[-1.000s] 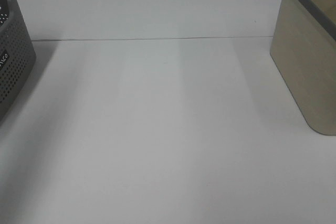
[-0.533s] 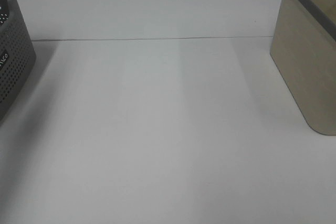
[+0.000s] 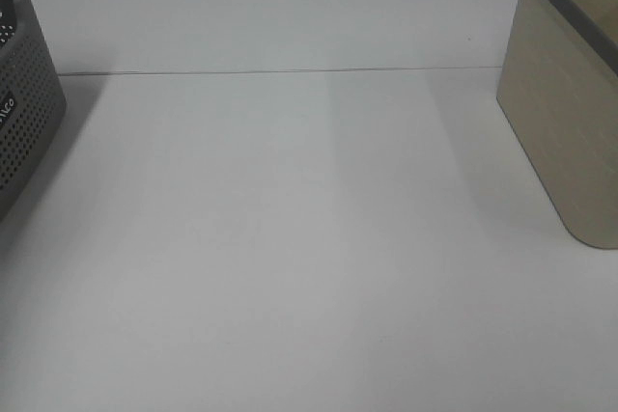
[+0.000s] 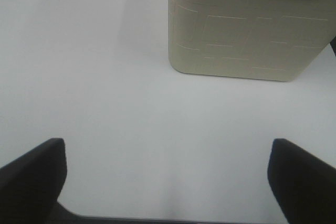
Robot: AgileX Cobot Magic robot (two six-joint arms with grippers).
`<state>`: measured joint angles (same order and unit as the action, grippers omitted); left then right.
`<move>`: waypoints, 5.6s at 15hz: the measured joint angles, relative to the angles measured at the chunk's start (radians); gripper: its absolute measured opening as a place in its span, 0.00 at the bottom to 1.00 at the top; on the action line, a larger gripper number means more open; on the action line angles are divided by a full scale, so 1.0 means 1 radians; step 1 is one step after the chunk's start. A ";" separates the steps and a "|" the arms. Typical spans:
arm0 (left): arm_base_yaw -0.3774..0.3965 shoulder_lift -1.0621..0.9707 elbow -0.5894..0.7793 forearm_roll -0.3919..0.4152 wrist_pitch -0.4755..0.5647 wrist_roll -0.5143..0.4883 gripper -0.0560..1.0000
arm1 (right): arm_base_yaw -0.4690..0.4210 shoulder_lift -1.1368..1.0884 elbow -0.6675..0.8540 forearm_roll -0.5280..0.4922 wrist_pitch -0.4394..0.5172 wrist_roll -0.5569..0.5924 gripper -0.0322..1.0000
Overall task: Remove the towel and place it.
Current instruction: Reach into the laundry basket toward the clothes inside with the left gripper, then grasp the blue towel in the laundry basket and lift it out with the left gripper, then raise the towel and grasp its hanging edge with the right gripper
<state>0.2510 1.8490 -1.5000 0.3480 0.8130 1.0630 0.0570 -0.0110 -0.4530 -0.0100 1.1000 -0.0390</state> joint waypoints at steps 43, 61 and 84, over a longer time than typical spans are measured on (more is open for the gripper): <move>-0.160 -0.193 -0.465 -0.168 0.399 -0.170 0.05 | 0.000 0.000 0.000 0.001 0.000 0.000 0.98; -0.733 -0.295 -0.542 -0.165 0.240 -0.154 0.05 | 0.000 0.000 0.000 0.004 0.000 0.000 0.98; -1.001 -0.295 -0.542 -0.309 0.241 -0.147 0.05 | 0.000 1.105 -0.023 1.686 -0.385 -1.536 0.98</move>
<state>-0.7500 1.5540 -2.0420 0.0390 1.0540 0.9160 0.0570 1.0940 -0.4760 1.6760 0.7150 -1.5750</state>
